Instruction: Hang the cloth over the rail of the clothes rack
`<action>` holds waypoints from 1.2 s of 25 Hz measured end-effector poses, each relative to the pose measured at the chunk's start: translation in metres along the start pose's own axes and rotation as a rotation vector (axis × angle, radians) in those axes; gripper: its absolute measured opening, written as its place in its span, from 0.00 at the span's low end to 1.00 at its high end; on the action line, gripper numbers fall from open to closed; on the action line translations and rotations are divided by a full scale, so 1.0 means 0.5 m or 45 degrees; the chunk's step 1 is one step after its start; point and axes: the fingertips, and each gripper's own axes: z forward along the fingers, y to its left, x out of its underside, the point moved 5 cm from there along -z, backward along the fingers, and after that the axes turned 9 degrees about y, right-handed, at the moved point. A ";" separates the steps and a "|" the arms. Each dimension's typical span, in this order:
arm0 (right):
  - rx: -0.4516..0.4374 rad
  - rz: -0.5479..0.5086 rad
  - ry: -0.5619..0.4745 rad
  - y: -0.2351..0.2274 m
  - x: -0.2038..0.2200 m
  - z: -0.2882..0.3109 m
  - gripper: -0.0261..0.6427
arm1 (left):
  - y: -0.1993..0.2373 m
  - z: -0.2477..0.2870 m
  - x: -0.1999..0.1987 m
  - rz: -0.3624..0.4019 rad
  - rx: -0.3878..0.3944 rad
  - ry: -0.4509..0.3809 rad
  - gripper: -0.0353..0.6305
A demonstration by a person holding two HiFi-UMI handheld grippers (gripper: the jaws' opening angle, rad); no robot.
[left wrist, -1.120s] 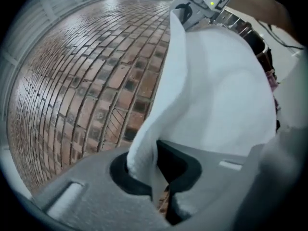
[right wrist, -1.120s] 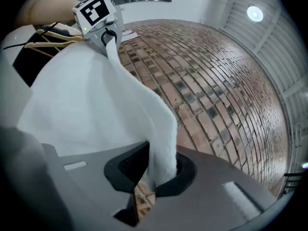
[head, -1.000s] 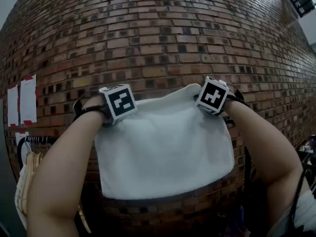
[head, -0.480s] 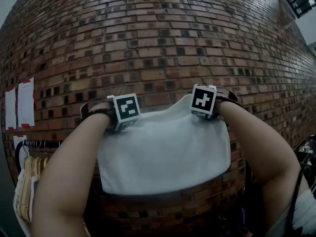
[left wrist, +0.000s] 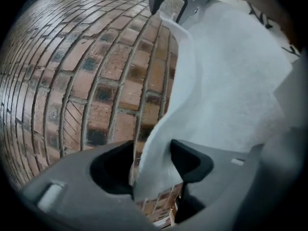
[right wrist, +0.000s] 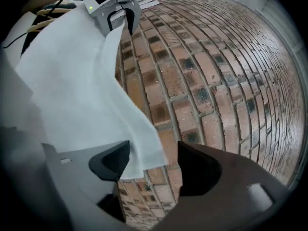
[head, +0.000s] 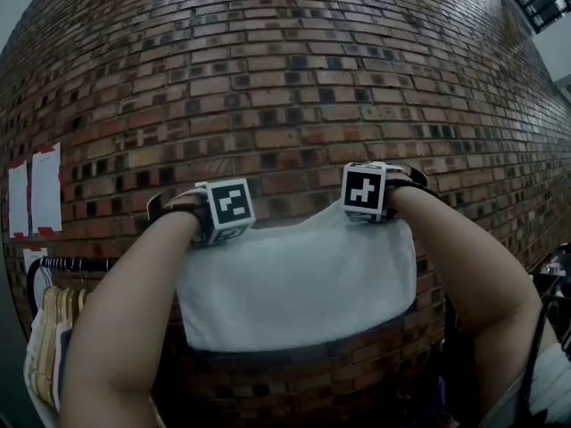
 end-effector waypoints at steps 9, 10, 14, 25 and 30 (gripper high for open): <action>0.015 0.014 -0.035 -0.006 -0.003 -0.005 0.58 | 0.005 0.004 0.001 -0.016 -0.026 -0.021 0.44; 0.013 0.014 -0.049 -0.005 -0.005 -0.005 0.58 | 0.007 0.005 -0.003 -0.011 -0.031 -0.036 0.44; 0.036 0.026 -0.060 -0.008 -0.002 -0.017 0.58 | 0.006 -0.004 0.006 -0.027 -0.047 -0.005 0.44; 0.110 0.012 -0.109 -0.017 -0.010 -0.036 0.04 | 0.010 -0.018 0.004 -0.044 -0.098 -0.041 0.06; 0.147 0.000 -0.126 -0.015 -0.014 -0.052 0.04 | 0.013 -0.045 0.002 -0.073 -0.142 -0.083 0.05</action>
